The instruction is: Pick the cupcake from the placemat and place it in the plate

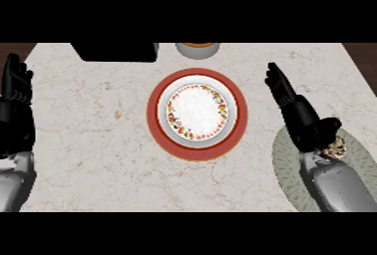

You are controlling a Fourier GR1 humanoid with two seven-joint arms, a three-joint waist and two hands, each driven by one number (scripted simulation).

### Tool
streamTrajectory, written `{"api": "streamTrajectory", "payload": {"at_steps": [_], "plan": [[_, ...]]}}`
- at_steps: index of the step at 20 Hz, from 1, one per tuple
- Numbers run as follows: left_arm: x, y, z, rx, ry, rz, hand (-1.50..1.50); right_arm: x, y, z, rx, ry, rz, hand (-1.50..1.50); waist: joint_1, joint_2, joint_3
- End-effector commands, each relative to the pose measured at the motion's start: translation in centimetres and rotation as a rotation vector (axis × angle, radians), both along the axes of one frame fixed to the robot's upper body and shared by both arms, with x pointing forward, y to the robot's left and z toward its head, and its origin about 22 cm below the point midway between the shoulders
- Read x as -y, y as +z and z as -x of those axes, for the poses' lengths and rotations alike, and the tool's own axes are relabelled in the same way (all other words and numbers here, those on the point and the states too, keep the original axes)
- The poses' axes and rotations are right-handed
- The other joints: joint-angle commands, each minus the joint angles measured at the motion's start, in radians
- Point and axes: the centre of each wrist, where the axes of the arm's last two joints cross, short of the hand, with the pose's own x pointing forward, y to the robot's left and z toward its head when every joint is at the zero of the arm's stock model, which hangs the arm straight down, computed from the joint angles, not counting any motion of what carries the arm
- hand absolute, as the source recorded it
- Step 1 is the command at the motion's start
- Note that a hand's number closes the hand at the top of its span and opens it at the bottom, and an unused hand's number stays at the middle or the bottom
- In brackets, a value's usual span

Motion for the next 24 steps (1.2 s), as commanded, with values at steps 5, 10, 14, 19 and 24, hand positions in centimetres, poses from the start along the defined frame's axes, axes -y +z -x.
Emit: {"api": "streamTrajectory", "payload": {"at_steps": [5, 10, 14, 19, 24], "plan": [[2.5, -10.0, 4.5, -0.471, -0.108, 0.277, 0.0, 12.1, 8.3, -1.5, 0.249, -0.064, -0.025, 1.5, -0.036, 0.054, 0.023], [5.6, -11.5, 5.1, -0.608, -0.26, 0.4, 0.0, 22.6, 8.2, 0.0, 0.245, -0.491, 0.177, -1.5, -0.042, 0.061, 0.027], [5.7, -12.2, 4.8, -0.622, -0.293, 0.4, 0.0, 27.8, 2.6, 3.3, 0.322, -0.448, 0.053, -1.5, -0.018, 0.053, 0.027], [5.7, -13.5, 4.7, -0.62, -0.312, 0.382, 0.0, 31.8, 3.1, 3.0, 0.281, -0.388, 0.148, -1.5, 0.015, 0.049, 0.024], [6.0, -12.7, 5.3, -0.643, -0.311, 0.385, 0.0, 33.0, 6.4, 5.0, 0.051, -0.203, 0.454, -1.5, 0.008, 0.043, 0.022]]}}
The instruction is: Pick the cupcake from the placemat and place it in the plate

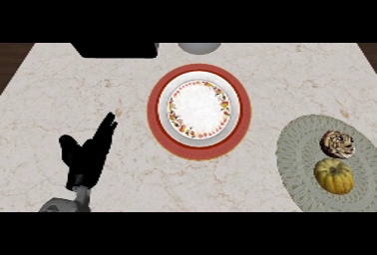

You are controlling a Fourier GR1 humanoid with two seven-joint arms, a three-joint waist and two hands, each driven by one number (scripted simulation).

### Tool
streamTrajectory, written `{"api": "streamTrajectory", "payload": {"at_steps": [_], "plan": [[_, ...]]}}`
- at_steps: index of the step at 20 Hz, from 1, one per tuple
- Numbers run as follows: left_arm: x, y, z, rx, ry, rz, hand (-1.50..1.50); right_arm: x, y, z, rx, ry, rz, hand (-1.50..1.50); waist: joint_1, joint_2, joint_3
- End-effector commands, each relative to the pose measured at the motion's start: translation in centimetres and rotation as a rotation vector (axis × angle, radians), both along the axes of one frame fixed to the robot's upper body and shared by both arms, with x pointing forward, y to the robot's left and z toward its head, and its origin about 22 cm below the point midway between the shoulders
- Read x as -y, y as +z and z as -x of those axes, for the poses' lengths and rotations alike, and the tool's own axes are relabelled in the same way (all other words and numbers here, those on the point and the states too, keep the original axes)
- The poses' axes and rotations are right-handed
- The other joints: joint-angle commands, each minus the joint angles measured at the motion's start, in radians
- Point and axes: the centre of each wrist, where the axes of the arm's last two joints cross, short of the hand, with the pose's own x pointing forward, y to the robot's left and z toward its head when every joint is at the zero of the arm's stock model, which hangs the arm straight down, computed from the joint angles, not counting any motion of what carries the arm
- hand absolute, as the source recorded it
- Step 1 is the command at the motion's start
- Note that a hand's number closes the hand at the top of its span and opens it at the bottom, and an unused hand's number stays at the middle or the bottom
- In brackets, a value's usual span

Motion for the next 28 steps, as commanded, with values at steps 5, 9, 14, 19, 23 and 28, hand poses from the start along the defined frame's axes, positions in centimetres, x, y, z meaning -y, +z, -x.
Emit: {"api": "streamTrajectory", "payload": {"at_steps": [5, 9, 14, 19, 23, 28], "plan": [[-0.2, -0.7, 1.5, -0.092, -0.039, 0.025, 0.0, 1.2, 5.3, 0.4, -0.321, 0.153, 0.345, -1.5, 0.014, 0.0, -0.006], [0.0, -2.6, 1.7, -0.116, -0.005, -0.002, 0.0, -2.5, 4.1, -1.0, -0.368, 0.183, 0.42, -1.5, -0.014, -0.004, -0.008], [-1.4, -0.9, 0.0, -0.086, 0.017, 0.004, 0.0, -5.0, 2.0, -1.6, -0.434, 0.185, 0.457, -1.5, -0.012, -0.003, -0.007], [-0.2, -2.2, 1.4, -0.103, -0.013, 0.018, 0.0, -8.2, 0.5, -2.7, -0.443, 0.12, 0.502, -1.5, -0.007, -0.002, -0.007], [0.3, -1.0, 1.0, -0.102, -0.01, 0.018, 0.0, -9.8, -1.1, -2.2, -0.521, 0.15, 0.511, -1.5, -0.009, -0.003, -0.007], [-2.2, -1.7, 1.5, -0.101, 0.022, 0.014, 0.0, -9.8, -2.5, -1.4, -0.57, 0.19, 0.482, -1.5, -0.011, -0.003, -0.007]]}}
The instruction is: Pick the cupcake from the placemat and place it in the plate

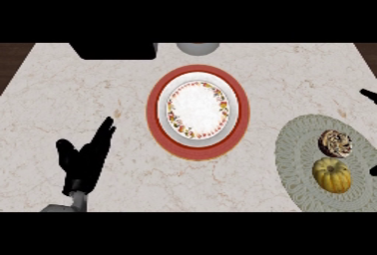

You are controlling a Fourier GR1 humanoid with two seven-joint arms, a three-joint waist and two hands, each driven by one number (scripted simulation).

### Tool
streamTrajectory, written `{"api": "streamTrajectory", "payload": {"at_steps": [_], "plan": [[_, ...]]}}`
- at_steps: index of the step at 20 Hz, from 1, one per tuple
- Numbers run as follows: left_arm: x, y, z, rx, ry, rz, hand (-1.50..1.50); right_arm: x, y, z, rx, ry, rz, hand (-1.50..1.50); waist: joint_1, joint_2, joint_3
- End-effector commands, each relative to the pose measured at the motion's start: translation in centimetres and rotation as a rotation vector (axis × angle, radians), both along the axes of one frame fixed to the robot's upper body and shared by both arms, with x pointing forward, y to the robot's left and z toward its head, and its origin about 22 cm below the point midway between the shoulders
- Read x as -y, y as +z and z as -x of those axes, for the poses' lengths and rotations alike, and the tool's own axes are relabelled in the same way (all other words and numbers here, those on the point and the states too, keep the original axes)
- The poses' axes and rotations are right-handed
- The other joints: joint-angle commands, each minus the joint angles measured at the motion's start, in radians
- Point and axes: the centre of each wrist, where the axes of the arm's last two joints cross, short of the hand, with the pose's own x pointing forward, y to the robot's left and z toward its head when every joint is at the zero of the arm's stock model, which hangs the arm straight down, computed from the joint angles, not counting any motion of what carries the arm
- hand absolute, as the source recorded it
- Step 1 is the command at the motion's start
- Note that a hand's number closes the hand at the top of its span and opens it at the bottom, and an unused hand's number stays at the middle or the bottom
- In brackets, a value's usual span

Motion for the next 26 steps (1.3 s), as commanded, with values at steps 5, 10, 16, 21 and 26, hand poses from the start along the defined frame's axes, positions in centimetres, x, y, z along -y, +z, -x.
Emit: {"api": "streamTrajectory", "payload": {"at_steps": [5, 10, 16, 21, 26], "plan": [[-0.1, -0.5, 0.8, -0.076, 0.001, 0.017, 0.0, -1.7, -1.1, 0.7, -0.023, 0.018, 0.006, -1.5, -0.002, 0.006, -0.006], [0.0, -0.1, -1.2, -0.092, -0.016, 0.02, 0.0, -3.3, -1.9, -0.3, -0.009, -0.031, 0.099, -1.5, 0.0, 0.007, -0.006], [0.4, -1.5, -0.2, -0.075, -0.003, 0.021, 0.0, -2.4, -5.2, 0.2, -0.04, -0.05, 0.15, -1.5, 0.001, 0.008, -0.005], [0.2, 0.0, -1.4, -0.087, -0.014, -0.005, 0.0, -3.4, -4.9, -1.1, -0.068, -0.021, 0.154, -1.5, 0.0, 0.008, -0.005], [0.4, -2.8, 0.3, -0.085, -0.008, 0.009, 0.0, -5.9, -7.2, -1.3, -0.103, -0.009, 0.17, -1.5, -0.001, 0.008, -0.006]]}}
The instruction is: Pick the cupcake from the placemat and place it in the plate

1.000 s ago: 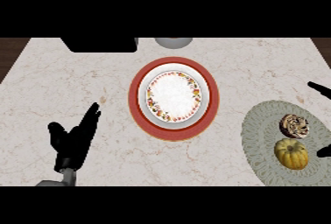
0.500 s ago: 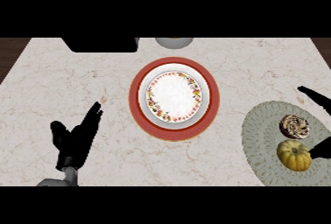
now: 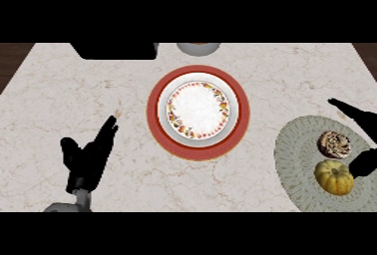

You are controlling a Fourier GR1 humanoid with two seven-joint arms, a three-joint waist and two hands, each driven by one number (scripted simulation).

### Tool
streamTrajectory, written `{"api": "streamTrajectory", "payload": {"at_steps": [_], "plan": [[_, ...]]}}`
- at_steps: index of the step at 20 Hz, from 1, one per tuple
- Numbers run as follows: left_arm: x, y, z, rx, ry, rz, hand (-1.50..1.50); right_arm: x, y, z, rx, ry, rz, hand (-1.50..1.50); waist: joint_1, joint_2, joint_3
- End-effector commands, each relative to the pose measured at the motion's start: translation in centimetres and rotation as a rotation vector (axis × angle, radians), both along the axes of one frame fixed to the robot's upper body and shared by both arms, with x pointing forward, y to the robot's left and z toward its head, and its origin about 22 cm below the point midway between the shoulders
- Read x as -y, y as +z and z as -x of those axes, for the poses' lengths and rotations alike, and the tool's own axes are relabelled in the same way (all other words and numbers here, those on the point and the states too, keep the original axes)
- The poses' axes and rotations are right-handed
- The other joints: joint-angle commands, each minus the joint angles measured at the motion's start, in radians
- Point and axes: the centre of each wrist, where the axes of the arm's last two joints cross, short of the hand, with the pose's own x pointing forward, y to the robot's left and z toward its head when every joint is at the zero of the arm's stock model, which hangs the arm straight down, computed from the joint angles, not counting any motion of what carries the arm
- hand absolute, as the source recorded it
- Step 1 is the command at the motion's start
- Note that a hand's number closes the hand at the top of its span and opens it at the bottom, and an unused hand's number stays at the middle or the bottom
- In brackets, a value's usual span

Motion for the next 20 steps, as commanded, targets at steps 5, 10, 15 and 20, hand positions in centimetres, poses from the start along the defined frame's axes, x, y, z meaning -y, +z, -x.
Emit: {"api": "streamTrajectory", "payload": {"at_steps": [5, 10, 15, 20], "plan": [[-0.9, -1.4, 1.0, -0.077, 0.003, 0.002, 0.0, -0.4, -2.8, -0.4, -0.006, 0.115, 0.097, 1.5, 0.004, 0.013, 0.003], [-1.1, -0.8, 1.5, -0.071, 0.009, 0.01, 0.0, -0.6, -2.9, -1.1, 0.038, 0.101, 0.111, 1.5, 0.005, 0.013, 0.003], [-0.6, -1.0, 0.8, -0.07, -0.003, -0.005, 0.0, -18.9, -5.3, -0.1, 0.091, 0.248, -0.018, 1.5, 0.019, -0.005, -0.005], [0.4, -1.0, 0.5, -0.069, -0.035, 0.003, 0.0, -29.2, -2.8, 1.1, 0.206, 0.268, -0.089, 1.5, 0.041, -0.012, -0.007]]}}
